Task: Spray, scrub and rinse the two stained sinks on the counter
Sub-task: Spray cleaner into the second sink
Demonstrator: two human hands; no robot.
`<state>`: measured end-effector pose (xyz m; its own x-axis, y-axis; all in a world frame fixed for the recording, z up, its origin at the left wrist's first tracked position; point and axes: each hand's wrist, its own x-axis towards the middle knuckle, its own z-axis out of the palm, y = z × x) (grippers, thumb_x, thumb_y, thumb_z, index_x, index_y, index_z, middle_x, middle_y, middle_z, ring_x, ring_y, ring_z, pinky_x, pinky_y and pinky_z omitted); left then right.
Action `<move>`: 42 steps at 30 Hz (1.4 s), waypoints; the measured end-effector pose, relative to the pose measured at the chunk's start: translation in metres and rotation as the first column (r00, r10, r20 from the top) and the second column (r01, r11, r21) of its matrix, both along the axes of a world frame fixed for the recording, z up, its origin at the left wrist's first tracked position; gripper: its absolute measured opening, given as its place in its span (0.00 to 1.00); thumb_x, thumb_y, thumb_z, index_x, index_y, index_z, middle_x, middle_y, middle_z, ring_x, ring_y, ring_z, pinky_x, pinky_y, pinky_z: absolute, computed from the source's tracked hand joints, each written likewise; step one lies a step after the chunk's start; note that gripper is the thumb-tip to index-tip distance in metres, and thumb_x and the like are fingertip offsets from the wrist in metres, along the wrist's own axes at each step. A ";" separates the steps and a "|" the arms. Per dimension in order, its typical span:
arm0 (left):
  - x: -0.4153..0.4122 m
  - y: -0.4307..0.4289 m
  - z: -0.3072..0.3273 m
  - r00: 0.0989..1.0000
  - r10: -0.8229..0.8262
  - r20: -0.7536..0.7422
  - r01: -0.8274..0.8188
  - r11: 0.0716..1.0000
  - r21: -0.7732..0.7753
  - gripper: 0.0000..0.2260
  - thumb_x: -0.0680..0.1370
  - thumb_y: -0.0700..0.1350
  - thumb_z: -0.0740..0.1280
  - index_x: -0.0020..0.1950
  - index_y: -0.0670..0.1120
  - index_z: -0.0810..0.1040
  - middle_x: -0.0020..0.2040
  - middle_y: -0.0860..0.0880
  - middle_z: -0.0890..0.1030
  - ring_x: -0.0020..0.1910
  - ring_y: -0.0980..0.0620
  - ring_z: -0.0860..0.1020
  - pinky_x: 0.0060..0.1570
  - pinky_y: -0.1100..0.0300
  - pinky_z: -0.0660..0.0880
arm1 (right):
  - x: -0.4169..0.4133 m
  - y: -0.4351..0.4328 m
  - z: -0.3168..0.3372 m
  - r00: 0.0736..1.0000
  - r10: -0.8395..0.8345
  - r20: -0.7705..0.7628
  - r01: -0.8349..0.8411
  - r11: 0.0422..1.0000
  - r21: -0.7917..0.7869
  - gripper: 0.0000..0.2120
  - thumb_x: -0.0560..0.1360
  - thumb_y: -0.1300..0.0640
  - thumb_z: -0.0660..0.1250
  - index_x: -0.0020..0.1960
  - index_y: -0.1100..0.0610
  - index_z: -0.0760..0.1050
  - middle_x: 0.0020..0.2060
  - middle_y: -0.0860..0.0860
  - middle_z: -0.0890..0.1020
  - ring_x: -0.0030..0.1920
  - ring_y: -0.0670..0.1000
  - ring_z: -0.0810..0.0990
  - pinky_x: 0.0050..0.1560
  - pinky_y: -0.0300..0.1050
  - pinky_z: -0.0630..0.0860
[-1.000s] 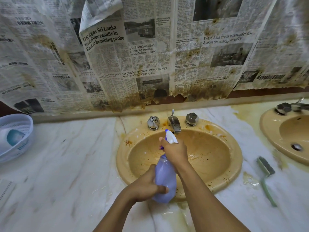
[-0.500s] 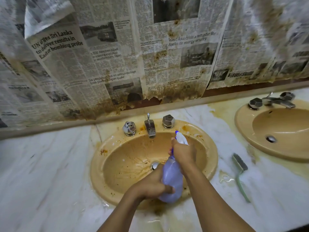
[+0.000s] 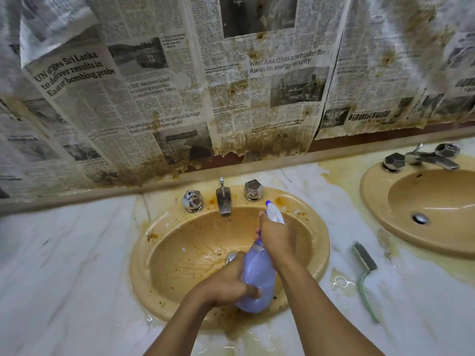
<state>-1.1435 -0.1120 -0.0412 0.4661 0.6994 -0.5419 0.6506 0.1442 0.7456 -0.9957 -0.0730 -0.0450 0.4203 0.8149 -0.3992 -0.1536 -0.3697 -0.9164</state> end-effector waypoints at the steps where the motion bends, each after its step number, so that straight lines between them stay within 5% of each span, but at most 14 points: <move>1: -0.002 -0.001 0.001 1.000 0.007 0.007 -0.007 1.000 -0.002 0.38 0.65 0.54 0.75 0.73 0.52 0.65 0.66 0.52 0.76 0.64 0.53 0.76 0.65 0.47 0.76 | -0.001 -0.001 0.001 1.000 -0.006 0.010 0.006 1.000 -0.004 0.11 0.74 0.47 0.66 0.50 0.30 0.78 0.27 0.49 0.78 0.30 0.51 0.76 0.38 0.49 0.77; 3: -0.008 -0.003 0.002 0.999 0.025 0.025 -0.024 1.000 -0.011 0.39 0.64 0.55 0.76 0.73 0.53 0.65 0.67 0.52 0.75 0.66 0.52 0.76 0.66 0.44 0.75 | -0.004 -0.001 0.002 0.998 0.024 0.065 -0.024 1.000 0.001 0.10 0.75 0.45 0.69 0.56 0.36 0.80 0.29 0.49 0.81 0.34 0.51 0.82 0.44 0.52 0.82; 6: -0.016 -0.008 0.005 0.997 0.059 0.057 -0.058 0.998 -0.020 0.39 0.64 0.55 0.76 0.72 0.52 0.66 0.69 0.49 0.75 0.67 0.51 0.75 0.67 0.44 0.74 | -0.013 -0.004 0.008 0.982 0.140 0.123 -0.144 0.989 0.020 0.22 0.74 0.41 0.69 0.67 0.38 0.75 0.36 0.48 0.84 0.44 0.55 0.84 0.48 0.57 0.83; 9: -0.026 -0.020 0.010 0.992 0.072 0.104 -0.071 0.997 -0.014 0.38 0.67 0.51 0.75 0.74 0.52 0.63 0.69 0.54 0.74 0.67 0.59 0.73 0.65 0.59 0.75 | -0.025 -0.005 0.014 0.984 0.146 0.104 -0.148 0.989 0.012 0.11 0.78 0.49 0.70 0.58 0.51 0.79 0.36 0.55 0.84 0.37 0.52 0.83 0.41 0.54 0.82; 12: -0.039 -0.032 0.009 0.983 0.098 0.156 -0.094 0.995 -0.031 0.36 0.71 0.46 0.74 0.75 0.52 0.61 0.70 0.58 0.72 0.67 0.67 0.71 0.59 0.71 0.73 | -0.042 -0.009 0.020 0.989 0.150 0.008 -0.150 0.988 -0.027 0.11 0.78 0.55 0.69 0.60 0.52 0.79 0.29 0.54 0.79 0.29 0.53 0.75 0.32 0.45 0.74; 16: -0.054 -0.038 0.005 0.975 0.149 0.166 -0.141 0.988 -0.059 0.38 0.67 0.50 0.75 0.74 0.53 0.64 0.69 0.56 0.75 0.67 0.59 0.75 0.66 0.56 0.76 | -0.056 -0.014 0.022 0.980 0.199 0.003 -0.199 0.979 -0.037 0.16 0.77 0.53 0.72 0.62 0.58 0.78 0.32 0.56 0.81 0.31 0.55 0.79 0.33 0.45 0.76; 19: -0.062 -0.039 0.004 0.975 0.159 0.153 -0.149 0.986 -0.076 0.35 0.67 0.50 0.75 0.72 0.54 0.66 0.67 0.56 0.77 0.65 0.58 0.77 0.65 0.54 0.77 | -0.060 -0.015 0.024 0.962 0.252 0.106 -0.250 0.968 -0.033 0.10 0.78 0.48 0.72 0.57 0.46 0.76 0.38 0.56 0.86 0.39 0.54 0.84 0.35 0.41 0.77; 22: -0.066 -0.038 0.005 0.982 0.134 0.133 -0.125 0.990 -0.070 0.35 0.66 0.53 0.75 0.71 0.54 0.66 0.66 0.54 0.77 0.65 0.56 0.77 0.64 0.51 0.77 | -0.066 -0.017 0.026 0.988 0.136 0.070 -0.133 0.990 -0.040 0.10 0.78 0.54 0.71 0.42 0.52 0.72 0.36 0.58 0.84 0.34 0.54 0.81 0.34 0.43 0.77; 26: -0.069 -0.038 0.006 0.985 0.118 0.124 -0.109 0.991 -0.073 0.37 0.65 0.54 0.75 0.72 0.53 0.65 0.67 0.53 0.77 0.65 0.55 0.77 0.65 0.49 0.77 | -0.072 -0.020 0.025 0.998 0.055 0.017 -0.054 0.998 -0.035 0.09 0.76 0.57 0.71 0.39 0.54 0.73 0.29 0.56 0.79 0.28 0.54 0.76 0.37 0.51 0.78; 31: -0.074 -0.039 0.009 0.981 0.119 0.157 -0.106 0.991 -0.086 0.34 0.69 0.47 0.75 0.73 0.55 0.66 0.67 0.56 0.77 0.65 0.59 0.77 0.63 0.56 0.78 | -0.072 -0.022 0.031 0.979 0.176 0.101 -0.173 0.984 -0.037 0.12 0.78 0.51 0.72 0.40 0.48 0.72 0.36 0.56 0.84 0.38 0.54 0.85 0.35 0.44 0.78; 36: -0.071 -0.038 0.014 0.985 0.090 0.150 -0.083 0.995 -0.052 0.32 0.72 0.46 0.74 0.73 0.55 0.65 0.67 0.57 0.76 0.65 0.61 0.75 0.63 0.60 0.77 | -0.077 -0.020 0.034 0.999 0.034 -0.001 -0.034 0.997 -0.070 0.08 0.78 0.58 0.70 0.42 0.56 0.74 0.31 0.57 0.79 0.28 0.55 0.75 0.33 0.46 0.74; 39: -0.068 -0.036 0.015 0.986 0.064 0.156 -0.060 0.998 -0.029 0.29 0.76 0.40 0.73 0.71 0.57 0.65 0.65 0.60 0.76 0.64 0.63 0.75 0.59 0.67 0.75 | -0.073 -0.019 0.029 0.998 0.022 0.060 -0.017 0.997 -0.081 0.08 0.77 0.55 0.70 0.50 0.59 0.77 0.30 0.56 0.81 0.28 0.54 0.79 0.33 0.48 0.79; 42: -0.071 -0.036 0.013 0.984 0.081 0.157 -0.074 0.996 -0.052 0.29 0.75 0.43 0.74 0.72 0.56 0.66 0.66 0.58 0.76 0.64 0.62 0.75 0.61 0.63 0.76 | -0.069 -0.019 0.027 0.974 0.164 0.157 -0.153 0.985 -0.079 0.07 0.77 0.49 0.70 0.55 0.48 0.78 0.33 0.55 0.84 0.38 0.54 0.85 0.42 0.50 0.83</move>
